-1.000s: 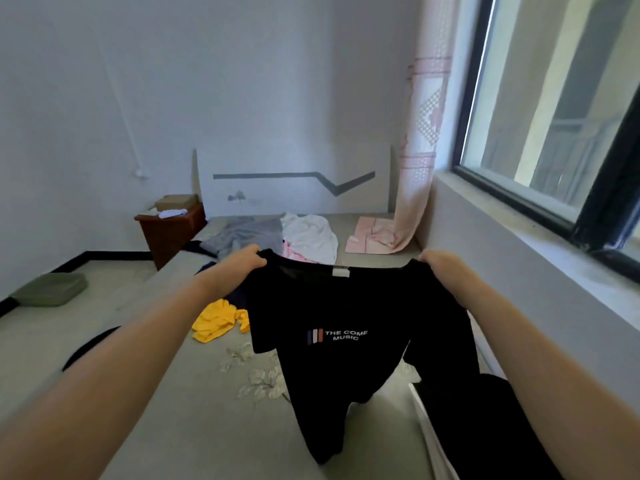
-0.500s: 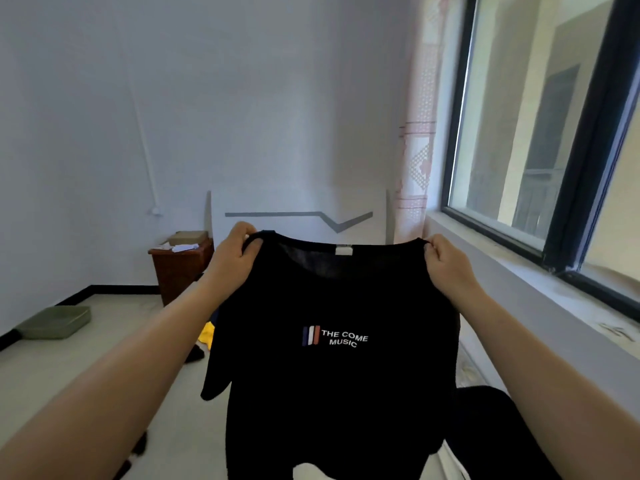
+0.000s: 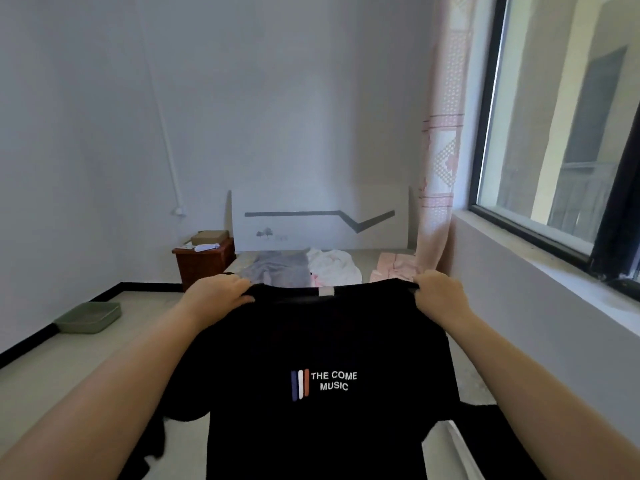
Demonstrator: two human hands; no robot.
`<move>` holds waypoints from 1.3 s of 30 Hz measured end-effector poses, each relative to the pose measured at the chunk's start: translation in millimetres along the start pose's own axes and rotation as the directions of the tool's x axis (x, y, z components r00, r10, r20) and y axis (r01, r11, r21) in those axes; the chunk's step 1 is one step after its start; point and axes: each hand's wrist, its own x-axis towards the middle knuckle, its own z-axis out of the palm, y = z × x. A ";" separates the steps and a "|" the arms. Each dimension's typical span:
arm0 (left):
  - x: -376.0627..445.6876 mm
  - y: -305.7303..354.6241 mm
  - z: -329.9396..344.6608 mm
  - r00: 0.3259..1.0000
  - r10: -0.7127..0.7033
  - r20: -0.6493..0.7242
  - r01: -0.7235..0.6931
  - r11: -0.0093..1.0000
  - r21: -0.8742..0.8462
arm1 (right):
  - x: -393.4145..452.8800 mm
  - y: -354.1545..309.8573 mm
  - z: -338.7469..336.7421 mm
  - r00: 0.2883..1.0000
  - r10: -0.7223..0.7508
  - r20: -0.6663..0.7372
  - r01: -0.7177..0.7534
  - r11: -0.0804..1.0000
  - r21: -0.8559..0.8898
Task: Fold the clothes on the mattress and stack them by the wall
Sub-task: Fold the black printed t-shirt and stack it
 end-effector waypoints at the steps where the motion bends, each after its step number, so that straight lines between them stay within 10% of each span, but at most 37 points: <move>1: 7.1 -2.8 2.6 0.999 0.010 0.040 -0.012 0.999 0.032 | 11.2 4.2 4.8 1.000 0.024 0.008 -0.025 0.999 0.047; 12: 61.7 14.3 7.1 0.950 -0.152 -0.271 0.165 0.986 0.024 | 70.6 15.6 15.3 0.974 0.155 -0.168 -0.053 0.867 0.496; 27: -100.5 17.6 12.4 0.860 0.077 -0.505 -0.100 0.995 -0.020 | -96.0 8.1 -3.2 0.672 -0.303 -0.676 0.246 0.952 -0.182; 39: -105.5 -21.4 22.5 0.807 0.191 -0.559 -0.185 0.980 0.067 | -98.6 -6.0 17.0 0.616 -0.517 -0.595 0.456 0.849 -0.266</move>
